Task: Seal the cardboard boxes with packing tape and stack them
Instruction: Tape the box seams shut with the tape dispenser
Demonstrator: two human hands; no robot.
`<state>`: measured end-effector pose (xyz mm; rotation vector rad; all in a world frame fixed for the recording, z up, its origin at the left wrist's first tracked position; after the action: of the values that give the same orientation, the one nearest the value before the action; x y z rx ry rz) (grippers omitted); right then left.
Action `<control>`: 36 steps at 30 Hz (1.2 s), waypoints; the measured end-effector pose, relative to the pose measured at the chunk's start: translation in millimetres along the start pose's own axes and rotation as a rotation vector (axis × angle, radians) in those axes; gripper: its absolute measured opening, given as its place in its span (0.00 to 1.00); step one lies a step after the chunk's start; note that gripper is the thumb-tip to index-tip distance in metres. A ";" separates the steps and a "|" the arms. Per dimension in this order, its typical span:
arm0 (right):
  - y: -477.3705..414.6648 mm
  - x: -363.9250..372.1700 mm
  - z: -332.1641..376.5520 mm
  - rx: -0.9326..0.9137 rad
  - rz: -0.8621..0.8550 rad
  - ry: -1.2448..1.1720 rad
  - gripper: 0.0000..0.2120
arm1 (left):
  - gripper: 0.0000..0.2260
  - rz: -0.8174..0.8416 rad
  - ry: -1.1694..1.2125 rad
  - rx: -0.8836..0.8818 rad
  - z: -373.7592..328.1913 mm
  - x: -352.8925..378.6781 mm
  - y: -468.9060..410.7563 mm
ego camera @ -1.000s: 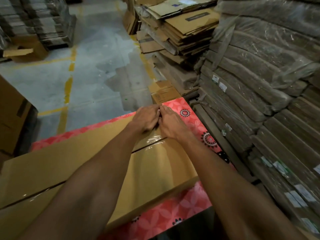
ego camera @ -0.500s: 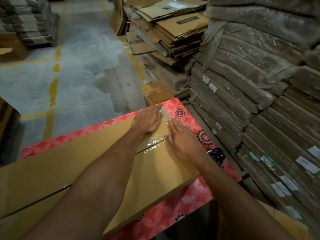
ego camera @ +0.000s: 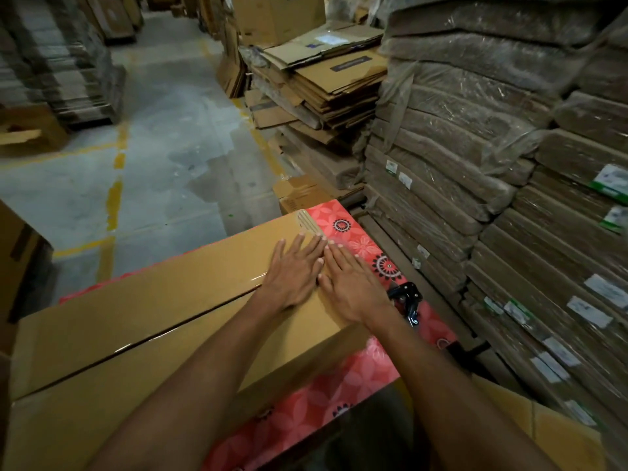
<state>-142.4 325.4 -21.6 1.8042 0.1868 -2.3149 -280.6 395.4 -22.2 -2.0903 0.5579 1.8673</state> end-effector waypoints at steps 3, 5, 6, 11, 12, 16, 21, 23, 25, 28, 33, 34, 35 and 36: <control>0.9 -2.7 0.4 -0.020 0.023 0.007 0.30 | 0.24 0.003 0.020 -0.018 2.6 2.1 4.8; 2.7 -2.9 0.2 -0.024 0.026 0.013 0.30 | 0.25 0.022 0.015 -0.022 5.1 0.9 3.6; 6.9 -1.7 -0.4 -0.022 0.014 0.015 0.30 | 0.24 0.027 0.014 -0.028 4.4 0.6 3.6; 64.1 10.7 -2.8 -0.021 -0.164 0.045 0.30 | 0.24 0.027 0.009 -0.076 -1.7 -1.9 7.3; 75.9 13.6 -2.7 -0.010 -0.203 0.028 0.30 | 0.24 0.022 0.008 -0.079 -3.0 -2.4 7.9; 91.9 27.8 4.4 0.086 -0.293 -0.085 0.29 | 0.24 0.024 -0.002 -0.138 -9.4 -5.0 11.9; 89.5 37.5 30.9 0.306 -0.471 -0.368 0.31 | 0.24 0.025 -0.002 -0.315 -17.4 -3.0 20.0; 87.0 42.7 36.9 0.367 -0.492 -0.484 0.32 | 0.25 0.038 0.011 -0.387 -18.0 -2.9 23.2; 88.6 51.3 41.6 0.393 -0.519 -0.579 0.34 | 0.26 0.059 0.014 -0.434 -18.8 -4.9 25.8; 96.0 64.9 47.3 0.382 -0.543 -0.646 0.36 | 0.26 0.087 0.020 -0.451 -20.7 -5.5 25.2; 100.8 62.0 53.6 0.366 -0.555 -0.709 0.36 | 0.28 0.144 0.061 -0.388 -11.9 -5.8 26.6; 100.2 60.2 56.1 0.373 -0.561 -0.730 0.37 | 0.29 0.140 0.066 -0.353 -6.5 -6.2 30.3; 99.0 58.5 59.1 0.388 -0.563 -0.760 0.37 | 0.30 0.124 0.065 -0.311 0.4 -6.7 36.1; 97.3 57.7 63.0 0.412 -0.564 -0.789 0.37 | 0.30 0.100 0.067 -0.269 9.3 -6.4 43.2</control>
<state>-192.6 212.2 -59.6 0.8647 0.1001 -3.4781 -309.3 362.1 -15.1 -2.3406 0.4550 2.0320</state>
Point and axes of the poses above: each hand's wrist, its own y-axis away from the middle knuckle, its own x-axis out of the palm, z = x × y, the point moved 2 cm from there along -y, towards the middle knuckle, and after that the axes turned 9 degrees about -x, right-handed, at the moved point
